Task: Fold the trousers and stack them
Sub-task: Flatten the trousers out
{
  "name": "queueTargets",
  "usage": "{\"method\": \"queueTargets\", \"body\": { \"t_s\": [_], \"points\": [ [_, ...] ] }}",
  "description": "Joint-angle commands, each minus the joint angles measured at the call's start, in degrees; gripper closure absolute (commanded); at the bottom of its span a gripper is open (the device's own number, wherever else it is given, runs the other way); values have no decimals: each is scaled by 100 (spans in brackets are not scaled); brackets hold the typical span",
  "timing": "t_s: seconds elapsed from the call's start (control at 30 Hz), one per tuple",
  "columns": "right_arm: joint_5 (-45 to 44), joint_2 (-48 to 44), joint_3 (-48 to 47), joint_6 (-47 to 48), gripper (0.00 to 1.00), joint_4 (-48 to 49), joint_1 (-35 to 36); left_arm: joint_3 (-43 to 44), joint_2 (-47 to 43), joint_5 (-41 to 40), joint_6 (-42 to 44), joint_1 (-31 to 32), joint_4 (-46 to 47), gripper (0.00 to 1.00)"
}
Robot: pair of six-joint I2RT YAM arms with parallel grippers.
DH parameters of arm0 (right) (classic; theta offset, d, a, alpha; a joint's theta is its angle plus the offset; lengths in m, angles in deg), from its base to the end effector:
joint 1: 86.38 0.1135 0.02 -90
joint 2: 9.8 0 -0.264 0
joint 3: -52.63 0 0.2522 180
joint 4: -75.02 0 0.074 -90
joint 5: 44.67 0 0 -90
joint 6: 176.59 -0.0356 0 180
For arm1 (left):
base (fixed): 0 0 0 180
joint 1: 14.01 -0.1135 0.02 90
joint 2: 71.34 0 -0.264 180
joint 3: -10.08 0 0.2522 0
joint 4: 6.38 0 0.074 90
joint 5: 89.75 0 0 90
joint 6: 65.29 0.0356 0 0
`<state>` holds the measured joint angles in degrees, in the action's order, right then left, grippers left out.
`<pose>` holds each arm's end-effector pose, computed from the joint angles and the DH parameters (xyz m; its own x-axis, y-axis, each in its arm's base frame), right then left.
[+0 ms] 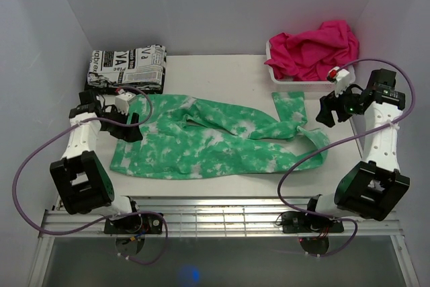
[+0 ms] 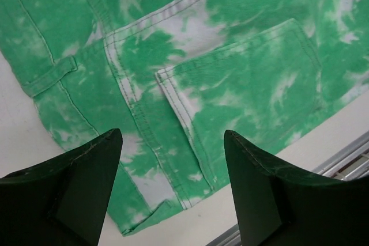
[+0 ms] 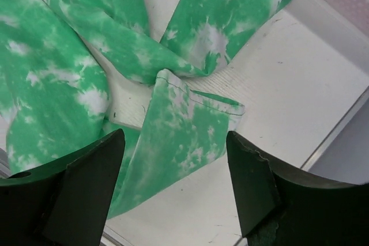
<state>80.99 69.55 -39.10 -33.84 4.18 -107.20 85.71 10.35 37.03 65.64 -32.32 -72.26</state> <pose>0.2610 -0.0771 0.3393 -0.4852 -0.5074 -0.7121 -0.6318 0.7664 -0.1156 0.2577 0.0628 0.2506 -0.7313 0.3107 -0.6072 0.5344 0.8142 -0.2270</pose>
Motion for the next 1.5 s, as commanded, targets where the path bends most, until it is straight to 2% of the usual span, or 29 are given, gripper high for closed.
{"method": "queueTargets", "body": {
  "t_s": [0.0, 0.07, 0.1, 0.2, 0.33, 0.43, 0.5, 0.6, 0.63, 0.67, 0.8, 0.83, 0.93, 1.07, 1.17, 1.2, 1.23, 1.27, 1.3, 1.33, 1.37, 1.43, 1.47],
  "points": [
    [-112, 350, 256, -1125, 24, 680, 25, -148, 329, -512, -533, -41, 553, 18],
    [-112, 642, 117, -1101, 26, 392, 25, -210, 400, -671, -577, -50, 562, 18],
    [-77, 852, 72, -831, 26, -79, 51, -236, 383, -680, -560, -59, 580, 18],
    [-155, 872, 247, -451, 23, -540, 209, -438, 286, -716, -524, -68, 711, 17],
    [-743, 354, 1107, -467, 14, -61, 675, -544, 426, -575, -551, -68, 729, 17],
    [-1394, 142, 1767, -915, 13, 677, 1053, -640, 541, -636, -603, -68, 808, 16],
    [-1859, 116, 2004, -1275, 19, 1031, 1158, -667, 646, -776, -612, -68, 844, 16],
    [-2431, 125, 1901, -1547, 54, 1392, 1081, -685, 821, -1013, -647, -68, 958, 16],
    [-2476, 72, 1830, -1583, 79, 1427, 1019, -685, 840, -1049, -674, -68, 1001, 16],
    [-2441, 11, 1751, -1610, 90, 1454, 957, -676, 866, -1049, -691, -77, 1054, 16],
    [-1810, -725, 1294, -1602, 92, 1463, 484, -623, 936, -935, -858, -68, 1160, 16],
    [-1303, -893, 1172, -1584, 92, 1506, 343, -623, 971, -927, -945, -68, 1186, 16],
    [-930, -1526, 1197, -1619, 92, 1911, -53, -658, 998, -988, -1139, -77, 1353, 17],
    [-902, -2177, 1722, -1593, 92, 2289, -677, -676, 1059, -1145, -1236, -94, 1485, 17],
    [-764, -2634, 2136, -1182, 92, 2254, -1475, -676, 1147, -1295, -1245, -138, 1511, 17],
    [-667, -2853, 2407, -988, 92, 2254, -2035, -676, 1165, -1330, -1228, -190, 1512, 17],
    [-613, -2933, 2540, -777, 92, 2210, -2258, -667, 1182, -1348, -1210, -234, 1494, 18],
    [-761, -2978, 2672, -366, 91, 2184, -2547, -667, 1217, -1374, -1166, -313, 1485, 18],
    [-901, -2926, 2813, -206, 84, 2140, -2654, -658, 1235, -1366, -1140, -340, 1459, 18],
    [-1025, -2838, 2831, -99, 66, 2113, -2786, -650, 1244, -1340, -1105, -375, 1433, 18],
    [-1078, -2716, 2788, -3, 56, 1957, -2909, -632, 1244, -1287, -1078, -454, 1345, 18],
    [-852, -2198, 2368, 77, 23, 1754, -3278, -518, 1209, -954, -1008, -525, 1231, 16],
    [-746, -2022, 2183, 69, 20, 1518, -3358, -465, 1183, -770, -973, -586, 1048, 16]
  ]
}}
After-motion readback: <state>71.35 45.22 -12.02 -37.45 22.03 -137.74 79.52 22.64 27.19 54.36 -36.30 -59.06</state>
